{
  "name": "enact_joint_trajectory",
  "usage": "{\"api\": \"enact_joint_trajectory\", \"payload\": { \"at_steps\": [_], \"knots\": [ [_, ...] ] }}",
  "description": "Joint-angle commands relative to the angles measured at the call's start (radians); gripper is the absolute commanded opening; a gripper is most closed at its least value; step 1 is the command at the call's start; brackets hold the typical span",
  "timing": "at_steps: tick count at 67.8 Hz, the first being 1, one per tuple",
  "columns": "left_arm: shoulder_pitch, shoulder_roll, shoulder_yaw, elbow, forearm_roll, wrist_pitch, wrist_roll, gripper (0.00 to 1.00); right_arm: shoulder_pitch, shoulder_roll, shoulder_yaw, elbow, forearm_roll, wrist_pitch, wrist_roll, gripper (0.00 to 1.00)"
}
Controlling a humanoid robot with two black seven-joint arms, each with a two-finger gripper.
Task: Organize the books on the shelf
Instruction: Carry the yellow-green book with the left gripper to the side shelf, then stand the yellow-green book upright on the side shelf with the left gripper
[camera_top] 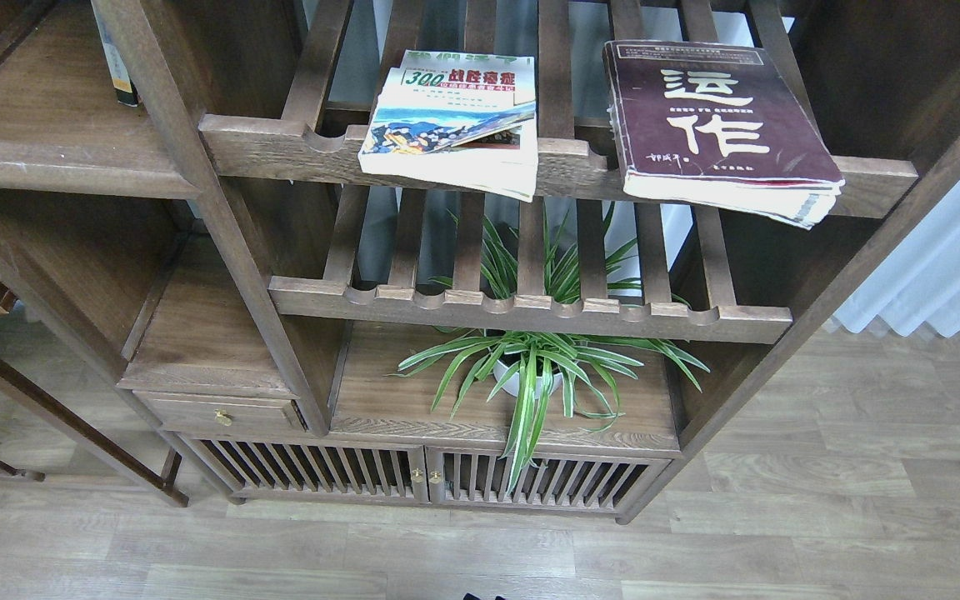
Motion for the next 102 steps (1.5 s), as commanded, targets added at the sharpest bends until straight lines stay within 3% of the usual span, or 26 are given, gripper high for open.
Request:
{"api": "enact_joint_trajectory", "payload": {
  "at_steps": [1, 18, 33, 66, 81, 102],
  "knots": [
    [-0.081, 0.02, -0.021, 0.001, 0.082, 0.0, 0.001, 0.09, 0.002, 0.0, 0.0, -0.001, 0.0, 0.0, 0.001, 0.95],
    [-0.183, 0.06, -0.026, -0.001, 0.189, 0.0, 0.003, 0.09, 0.001, 0.0, 0.0, -0.009, 0.0, 0.0, 0.015, 0.97],
    [-0.317, 0.109, -0.027, 0.002, 0.319, 0.0, 0.043, 0.09, 0.001, 0.0, -0.002, -0.019, 0.0, 0.0, 0.016, 0.97],
    [-0.642, 0.138, 0.057, 0.037, 0.618, 0.0, 0.043, 0.11, 0.001, 0.0, -0.002, -0.019, 0.0, 0.0, 0.016, 0.97],
    [-0.78, 0.131, 0.106, 0.099, 0.689, 0.0, 0.037, 0.11, -0.004, 0.0, -0.002, -0.019, 0.001, 0.0, 0.016, 0.97],
    [-1.007, 0.158, 0.276, 0.267, 0.691, 0.0, 0.038, 0.12, -0.009, 0.0, -0.002, -0.016, 0.001, 0.0, 0.022, 0.97]
  ]
}}
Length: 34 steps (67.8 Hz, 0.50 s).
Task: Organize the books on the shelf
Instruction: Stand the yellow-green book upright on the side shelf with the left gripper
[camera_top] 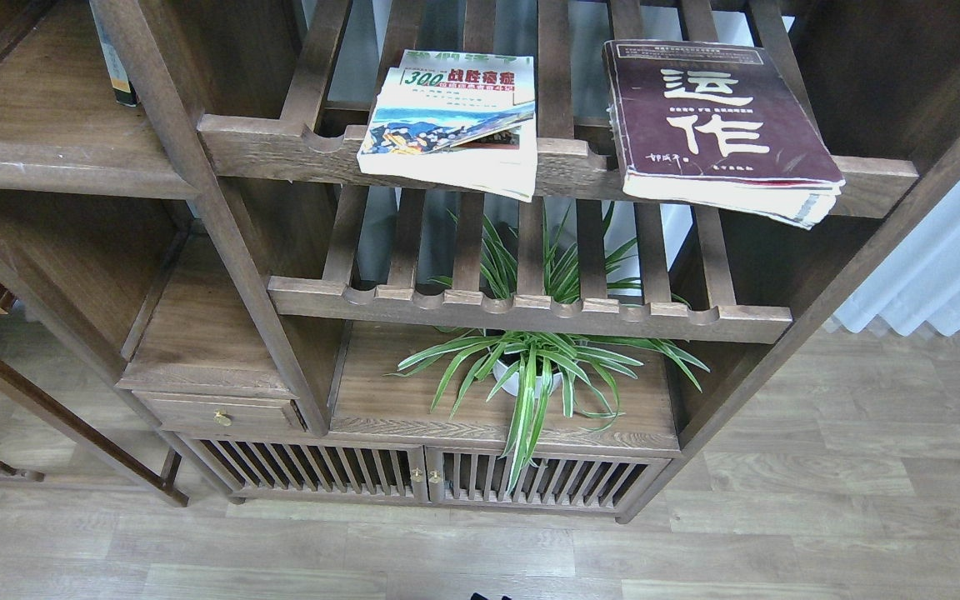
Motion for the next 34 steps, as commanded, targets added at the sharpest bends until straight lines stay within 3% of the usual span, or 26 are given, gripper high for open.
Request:
{"api": "enact_joint_trajectory", "payload": {
  "at_steps": [1, 34],
  "knots": [
    [-0.073, 0.022, 0.058, 0.07, 0.0, 0.0, 0.003, 0.12, -0.002, 0.0, 0.0, 0.002, 0.0, 0.0, 0.006, 0.97],
    [-0.409, 0.052, 0.4, 0.33, 0.037, 0.0, 0.003, 0.13, -0.006, 0.0, 0.0, 0.006, 0.005, 0.0, 0.02, 0.97]
  ]
}}
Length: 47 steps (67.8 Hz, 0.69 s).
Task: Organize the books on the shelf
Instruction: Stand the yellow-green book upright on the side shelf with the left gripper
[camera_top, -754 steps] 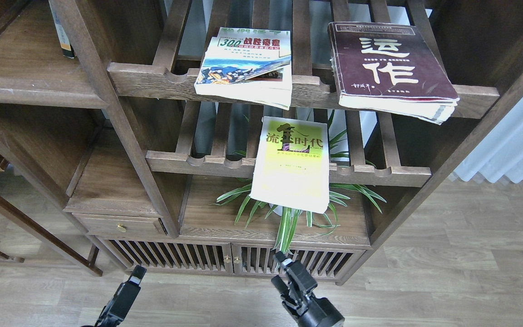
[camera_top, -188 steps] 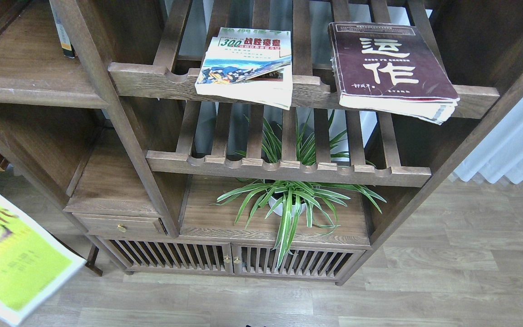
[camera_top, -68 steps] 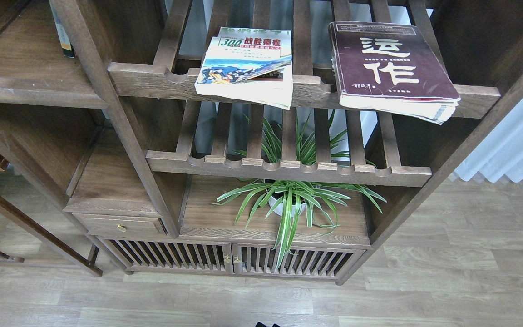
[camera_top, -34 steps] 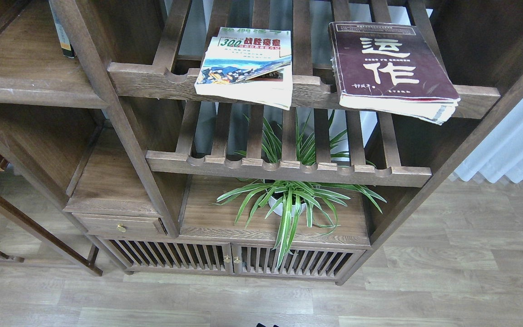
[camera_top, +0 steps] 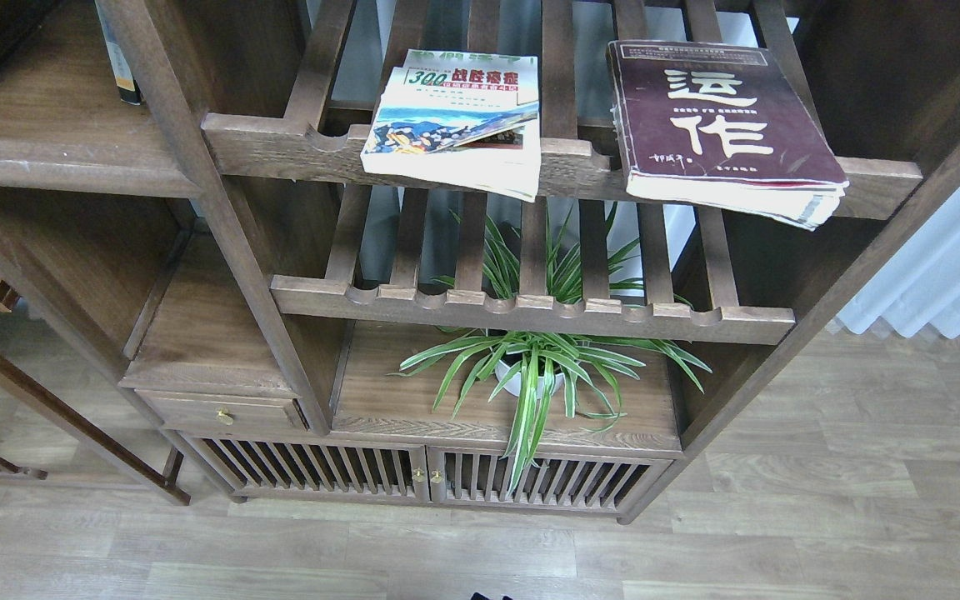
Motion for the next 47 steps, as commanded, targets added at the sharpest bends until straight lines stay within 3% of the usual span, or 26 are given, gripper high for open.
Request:
{"api": "enact_joint_trajectory", "payload": {
  "at_steps": [1, 47],
  "knots": [
    [-0.072, 0.0, 0.083, 0.062, 0.004, 0.0, 0.0, 0.13, 0.0, 0.0, -0.001, 0.0, 0.002, 0.0, 0.015, 0.97],
    [-0.134, -0.038, 0.192, 0.202, 0.004, 0.0, -0.008, 0.16, 0.003, 0.0, 0.001, 0.013, 0.003, 0.0, 0.025, 0.97]
  ]
}}
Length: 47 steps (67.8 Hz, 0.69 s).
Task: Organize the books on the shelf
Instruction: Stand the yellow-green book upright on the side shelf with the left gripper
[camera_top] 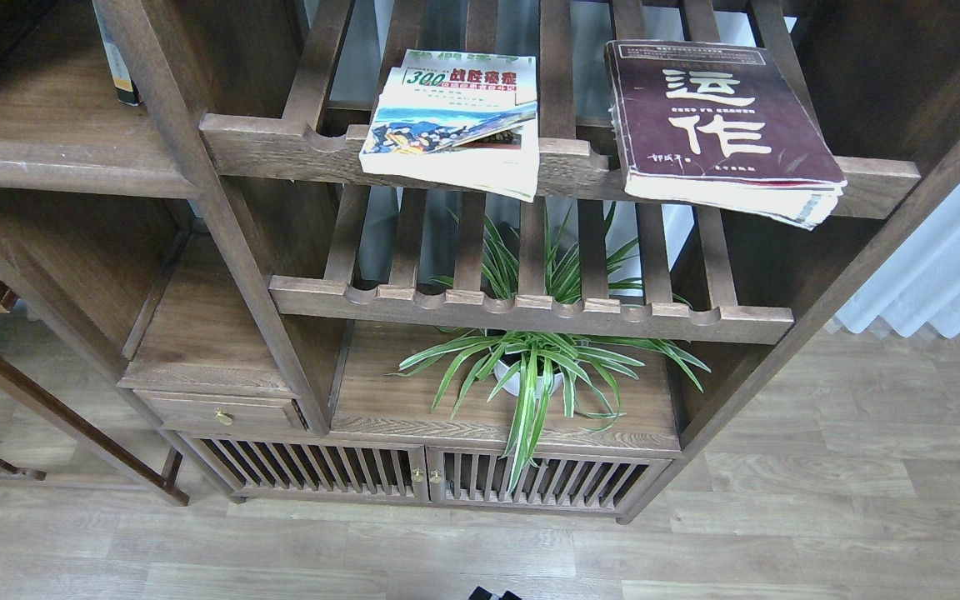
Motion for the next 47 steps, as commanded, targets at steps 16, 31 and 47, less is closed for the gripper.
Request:
{"api": "enact_joint_trajectory", "payload": {
  "at_steps": [16, 31, 47],
  "knots": [
    [-0.036, -0.082, 0.013, 0.072, 0.0, 0.0, -0.005, 0.17, 0.005, 0.0, 0.001, 0.007, 0.0, 0.0, 0.001, 0.97],
    [-0.043, -0.102, 0.036, 0.065, -0.012, 0.0, -0.01, 0.24, 0.005, 0.0, 0.001, 0.013, 0.001, 0.0, 0.004, 0.97],
    [-0.001, -0.085, 0.028, 0.0, -0.028, 0.0, -0.048, 0.33, 0.003, 0.0, 0.001, 0.027, 0.0, 0.0, 0.018, 0.97]
  ]
}}
